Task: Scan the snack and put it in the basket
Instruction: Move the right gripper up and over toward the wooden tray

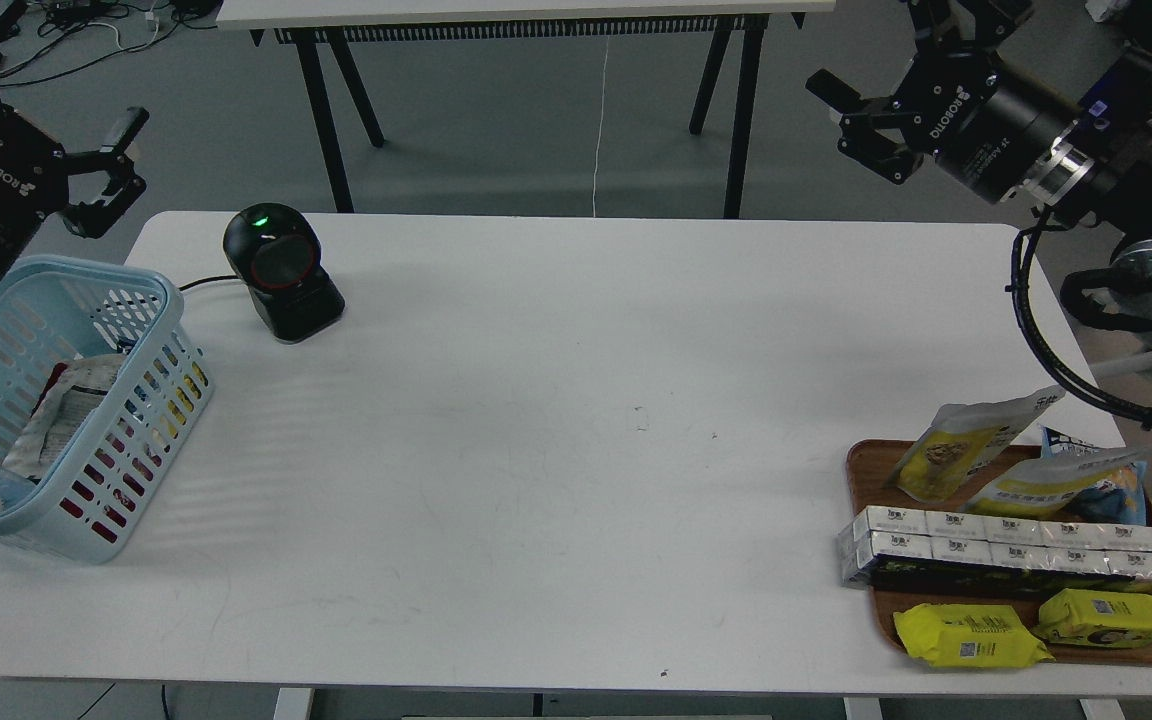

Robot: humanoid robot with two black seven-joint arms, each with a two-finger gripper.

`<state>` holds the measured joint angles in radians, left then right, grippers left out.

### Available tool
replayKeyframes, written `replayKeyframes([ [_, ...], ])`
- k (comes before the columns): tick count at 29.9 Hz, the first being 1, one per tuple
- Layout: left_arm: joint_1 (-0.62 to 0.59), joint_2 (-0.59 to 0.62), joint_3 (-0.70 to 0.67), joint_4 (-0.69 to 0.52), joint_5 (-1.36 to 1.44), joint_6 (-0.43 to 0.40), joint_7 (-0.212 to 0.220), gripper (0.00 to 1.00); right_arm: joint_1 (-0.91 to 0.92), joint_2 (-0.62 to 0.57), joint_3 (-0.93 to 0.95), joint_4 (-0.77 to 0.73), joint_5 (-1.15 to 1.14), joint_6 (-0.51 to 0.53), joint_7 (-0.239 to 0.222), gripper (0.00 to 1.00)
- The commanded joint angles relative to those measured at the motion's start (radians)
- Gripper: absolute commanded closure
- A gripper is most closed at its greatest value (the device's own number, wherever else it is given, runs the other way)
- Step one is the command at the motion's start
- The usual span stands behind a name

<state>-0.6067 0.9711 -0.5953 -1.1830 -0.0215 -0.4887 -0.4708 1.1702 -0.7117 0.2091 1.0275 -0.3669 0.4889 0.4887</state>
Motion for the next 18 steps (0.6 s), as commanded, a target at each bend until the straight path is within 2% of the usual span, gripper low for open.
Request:
replayKeyframes([
  [1, 0.005, -0.008, 0.000, -0.003, 0.000, 0.000, -0.002, 0.00, 0.162, -0.022, -0.160, 0.005, -0.141, 0.000, 0.000, 0.01],
  [9, 0.018, -0.003, -0.004, -0.001, 0.002, 0.000, 0.000, 0.00, 0.344, -0.022, -0.298, 0.043, -0.614, 0.000, 0.000, 0.01],
  [18, 0.016, -0.008, -0.009, 0.002, 0.002, 0.000, -0.002, 0.00, 0.592, -0.087, -0.572, 0.247, -0.957, 0.000, 0.000, 0.01],
])
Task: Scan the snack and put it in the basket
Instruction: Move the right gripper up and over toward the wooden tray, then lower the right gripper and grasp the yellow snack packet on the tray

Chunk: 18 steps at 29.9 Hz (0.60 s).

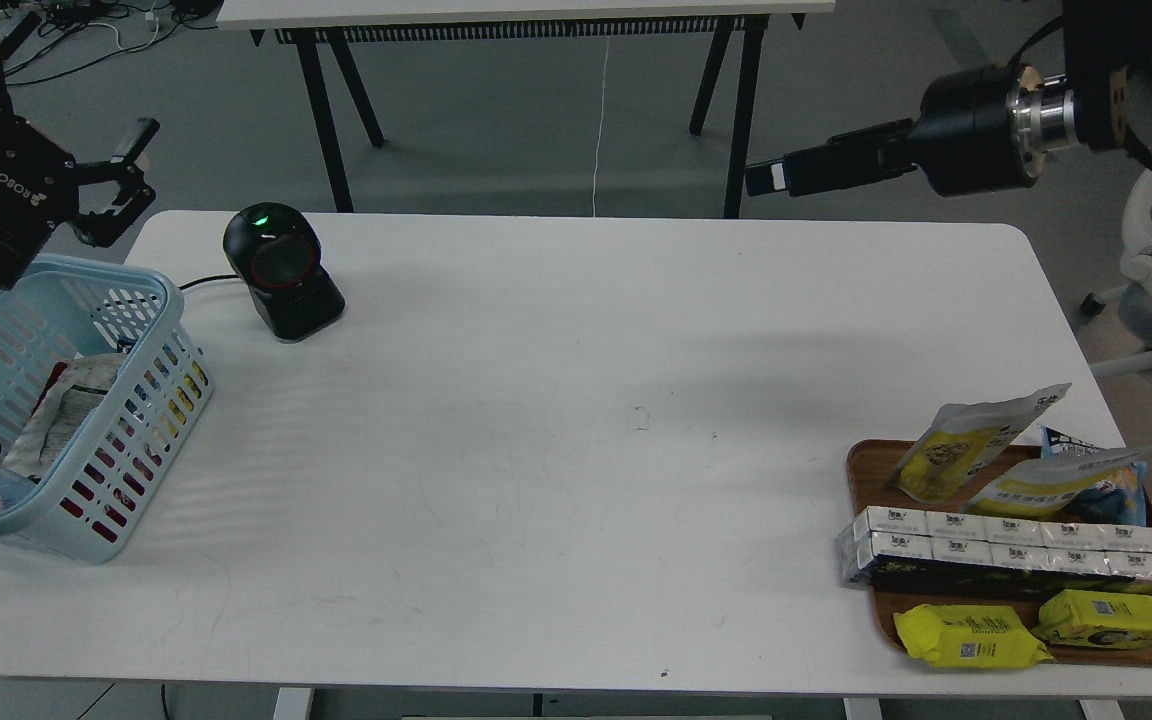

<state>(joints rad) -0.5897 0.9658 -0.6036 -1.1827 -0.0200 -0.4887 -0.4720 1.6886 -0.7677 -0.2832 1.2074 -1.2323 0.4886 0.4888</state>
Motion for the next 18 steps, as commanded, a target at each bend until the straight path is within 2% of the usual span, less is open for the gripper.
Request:
replayKeyframes([
  [1, -0.001, -0.004, -0.001, 0.003, 0.000, 0.000, 0.000, 0.00, 0.092, -0.038, -0.097, 0.084, -0.137, 0.000, 0.000, 0.01],
  [8, -0.001, -0.016, -0.001, 0.006, 0.000, 0.000, 0.000, 0.00, 0.111, -0.102, -0.126, 0.109, -0.591, 0.000, 0.000, 0.02],
  [13, -0.001, -0.024, -0.001, 0.006, 0.000, 0.000, 0.001, 0.00, 0.108, -0.180, -0.128, 0.159, -0.711, 0.000, 0.000, 0.01],
  [18, -0.001, -0.039, -0.001, 0.006, 0.002, 0.000, 0.001, 0.00, 0.102, -0.277, -0.131, 0.274, -0.820, 0.000, 0.000, 0.01],
])
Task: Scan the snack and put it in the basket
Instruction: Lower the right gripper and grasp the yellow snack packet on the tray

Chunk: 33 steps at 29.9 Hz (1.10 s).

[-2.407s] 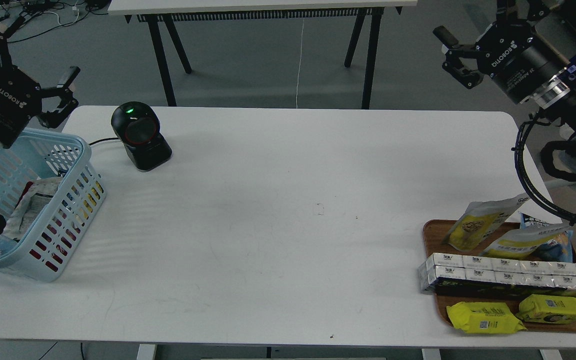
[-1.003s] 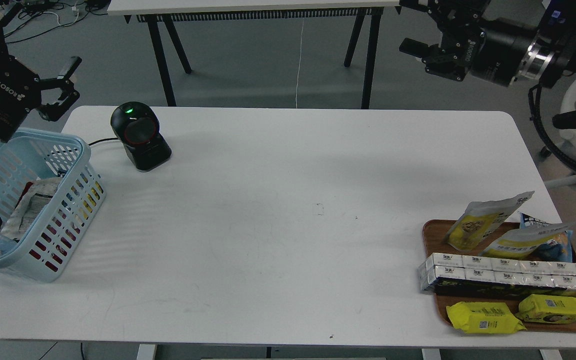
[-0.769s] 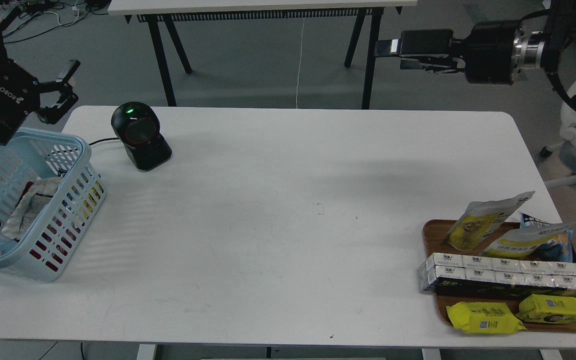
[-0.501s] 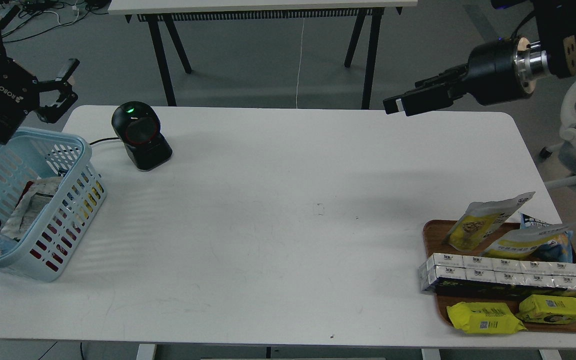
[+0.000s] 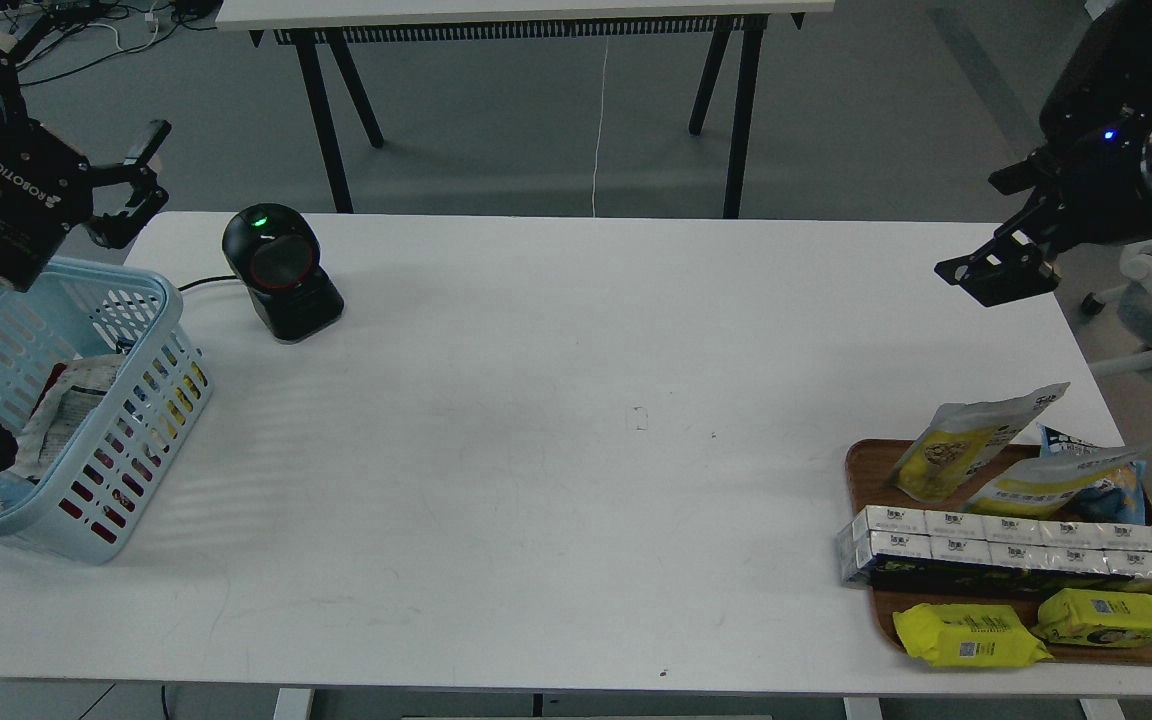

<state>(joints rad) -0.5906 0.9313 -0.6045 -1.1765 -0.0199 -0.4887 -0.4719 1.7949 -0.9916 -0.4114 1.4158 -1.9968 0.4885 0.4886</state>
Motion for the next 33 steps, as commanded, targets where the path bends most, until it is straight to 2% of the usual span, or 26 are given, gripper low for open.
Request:
replayKeyframes([
  [1, 0.000, -0.005, 0.000, 0.000, 0.001, 0.000, 0.001, 0.00, -0.009, -0.070, -0.004, 0.087, -0.068, 0.000, 0.000, 0.01],
  [5, 0.000, -0.008, 0.002, 0.000, 0.001, 0.000, 0.001, 0.00, -0.037, -0.134, -0.004, 0.161, -0.089, 0.000, 0.000, 0.01],
  [11, 0.000, -0.009, 0.002, 0.001, 0.001, 0.000, 0.001, 0.00, -0.055, -0.174, -0.003, 0.170, -0.177, 0.000, 0.000, 0.01],
  [33, 0.003, -0.040, 0.005, 0.009, 0.003, 0.000, 0.003, 0.00, -0.167, -0.168, 0.000, 0.172, -0.185, 0.000, 0.000, 0.02],
])
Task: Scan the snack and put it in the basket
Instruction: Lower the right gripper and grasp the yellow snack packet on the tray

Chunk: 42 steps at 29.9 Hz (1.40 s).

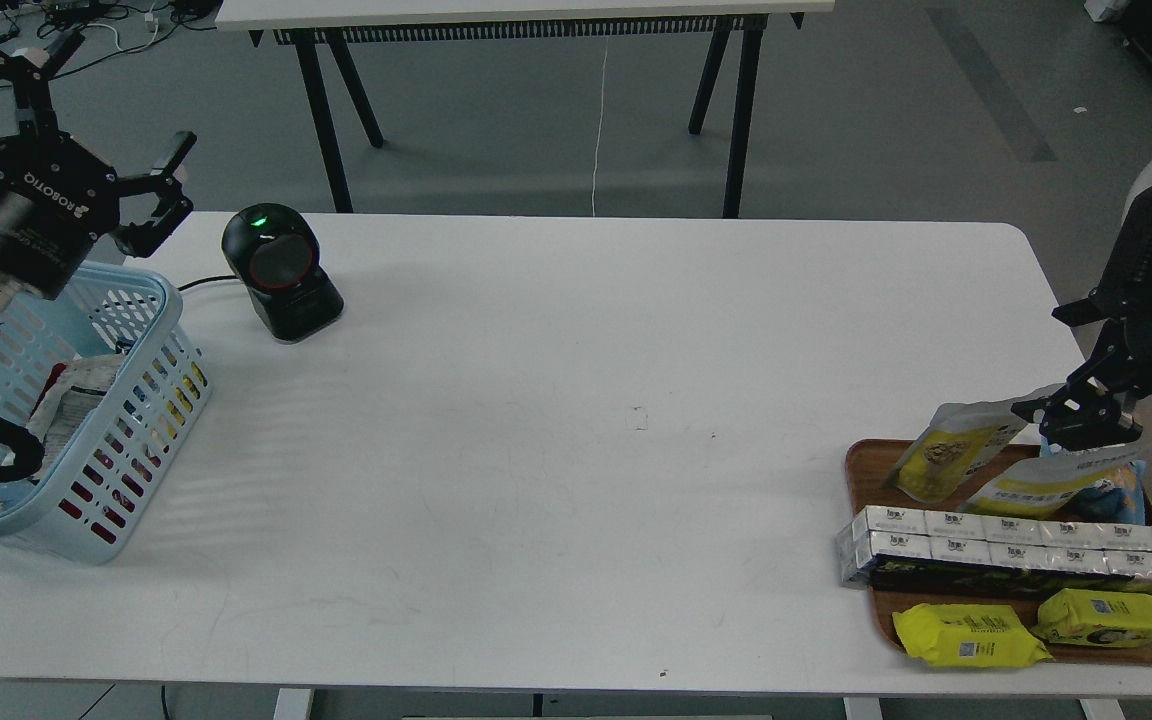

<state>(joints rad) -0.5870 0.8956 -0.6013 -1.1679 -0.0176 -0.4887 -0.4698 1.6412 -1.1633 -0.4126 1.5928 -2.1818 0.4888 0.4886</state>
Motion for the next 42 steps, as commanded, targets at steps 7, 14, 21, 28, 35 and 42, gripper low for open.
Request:
replayKeyframes([
  [7, -0.001, -0.015, 0.001, 0.002, 0.001, 0.000, 0.000, 0.00, -0.044, 0.063, 0.012, -0.037, 0.000, 0.000, 0.000, 0.04],
  [14, 0.001, -0.015, 0.003, 0.010, 0.001, 0.000, 0.000, 0.00, -0.084, 0.138, 0.032, -0.103, 0.000, 0.000, 0.000, 0.04],
  [21, 0.001, -0.015, 0.003, 0.013, 0.001, 0.000, 0.000, 0.00, -0.146, 0.207, 0.038, -0.172, 0.000, 0.000, 0.000, 0.04],
  [28, 0.004, -0.029, 0.008, 0.028, 0.001, 0.000, 0.000, 0.00, -0.184, 0.241, 0.087, -0.182, 0.000, 0.000, 0.000, 0.06],
  [35, 0.004, -0.032, 0.008, 0.036, 0.001, 0.000, 0.000, 0.00, -0.218, 0.246, 0.113, -0.178, 0.000, 0.000, 0.000, 0.18],
  [42, 0.004, -0.046, 0.006, 0.044, 0.001, 0.000, 0.000, 0.00, -0.238, 0.246, 0.115, -0.182, 0.000, 0.000, 0.000, 0.43],
])
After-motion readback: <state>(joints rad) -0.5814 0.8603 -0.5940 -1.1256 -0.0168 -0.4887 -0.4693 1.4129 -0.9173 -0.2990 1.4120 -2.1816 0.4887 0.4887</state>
